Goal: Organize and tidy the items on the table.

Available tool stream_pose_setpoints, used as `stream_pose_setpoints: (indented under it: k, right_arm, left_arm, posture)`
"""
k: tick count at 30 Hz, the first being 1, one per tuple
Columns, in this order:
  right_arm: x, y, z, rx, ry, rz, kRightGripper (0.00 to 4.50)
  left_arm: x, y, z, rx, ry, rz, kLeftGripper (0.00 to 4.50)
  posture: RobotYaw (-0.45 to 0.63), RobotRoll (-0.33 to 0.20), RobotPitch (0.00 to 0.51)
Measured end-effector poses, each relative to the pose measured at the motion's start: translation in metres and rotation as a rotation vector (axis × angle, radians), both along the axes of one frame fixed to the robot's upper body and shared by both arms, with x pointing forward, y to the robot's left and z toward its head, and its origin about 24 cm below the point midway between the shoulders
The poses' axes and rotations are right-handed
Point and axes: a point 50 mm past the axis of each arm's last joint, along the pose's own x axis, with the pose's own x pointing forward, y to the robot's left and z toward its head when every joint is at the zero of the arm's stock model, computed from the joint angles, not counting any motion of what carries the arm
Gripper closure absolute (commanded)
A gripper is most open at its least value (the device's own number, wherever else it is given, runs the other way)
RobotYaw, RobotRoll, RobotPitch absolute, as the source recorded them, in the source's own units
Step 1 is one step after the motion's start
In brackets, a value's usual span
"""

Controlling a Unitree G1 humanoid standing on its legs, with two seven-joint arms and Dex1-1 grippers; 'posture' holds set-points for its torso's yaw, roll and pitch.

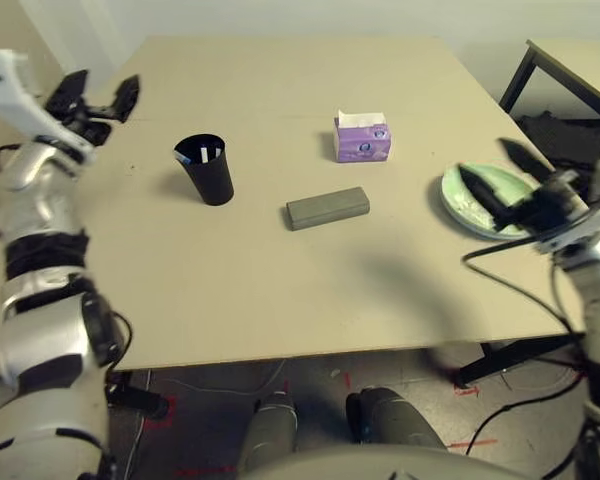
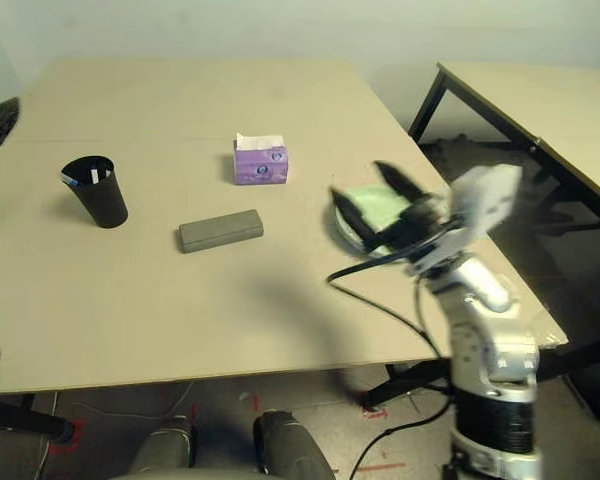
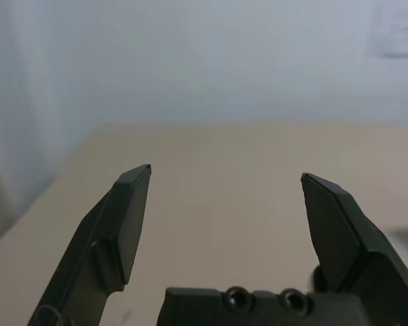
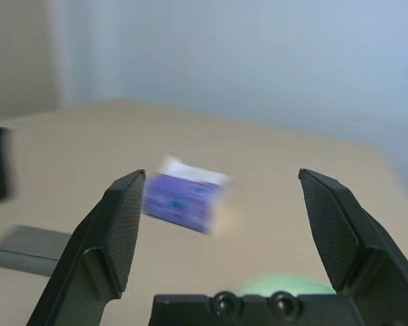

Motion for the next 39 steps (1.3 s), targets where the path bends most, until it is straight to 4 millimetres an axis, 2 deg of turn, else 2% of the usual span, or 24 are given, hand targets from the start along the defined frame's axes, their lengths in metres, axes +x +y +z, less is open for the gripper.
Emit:
stream_pose_setpoints:
  k: [3,7,12,16,19,21,30,36,39]
  right_arm:
    - [-0.004,-0.032,-0.013,0.024,0.035,-0.065,0.0]
    - [-0.006,-0.063,-0.037,0.055,0.091,-0.103,0.0]
    - [-0.001,-0.09,-0.062,0.059,0.152,-0.134,0.0]
    - [0.0,-0.1,-0.087,0.076,0.217,-0.17,0.0]
    - [-0.003,-0.109,-0.095,0.07,0.243,-0.224,0.0]
    - [-0.003,-0.112,-0.094,0.062,0.237,-0.243,0.0]
    - [0.001,-0.112,-0.096,0.038,0.229,-0.248,0.0]
    - [0.005,-0.107,-0.095,0.026,0.209,-0.228,0.0]
    - [0.007,-0.104,-0.099,0.032,0.224,-0.22,0.0]
  left_arm:
    - [-0.012,0.007,-0.018,-0.002,0.048,0.019,0.03]
    - [-0.024,0.004,-0.046,-0.018,0.105,0.013,0.03]
    - [-0.034,-0.008,-0.077,-0.07,0.138,0.004,0.03]
    - [-0.049,-0.012,-0.109,-0.086,0.218,0.019,0.03]
    - [-0.062,-0.014,-0.129,-0.101,0.27,0.037,0.03]
    - [-0.066,-0.014,-0.133,-0.105,0.281,0.046,0.03]
    - [-0.066,-0.014,-0.127,-0.095,0.266,0.05,0.03]
    - [-0.067,-0.013,-0.126,-0.09,0.276,0.048,0.03]
    - [-0.067,-0.012,-0.125,-0.083,0.279,0.049,0.03]
  posture:
    - [-0.12,0.0,0.08]
    - [-0.11,0.0,0.08]
    - [-0.09,0.0,0.08]
    - [-0.07,0.0,0.085]
    - [-0.06,0.0,0.093]
    - [-0.05,0.0,0.097]
    - [-0.03,0.0,0.108]
    - [-0.02,0.0,0.108]
    - [0.0,0.0,0.125]
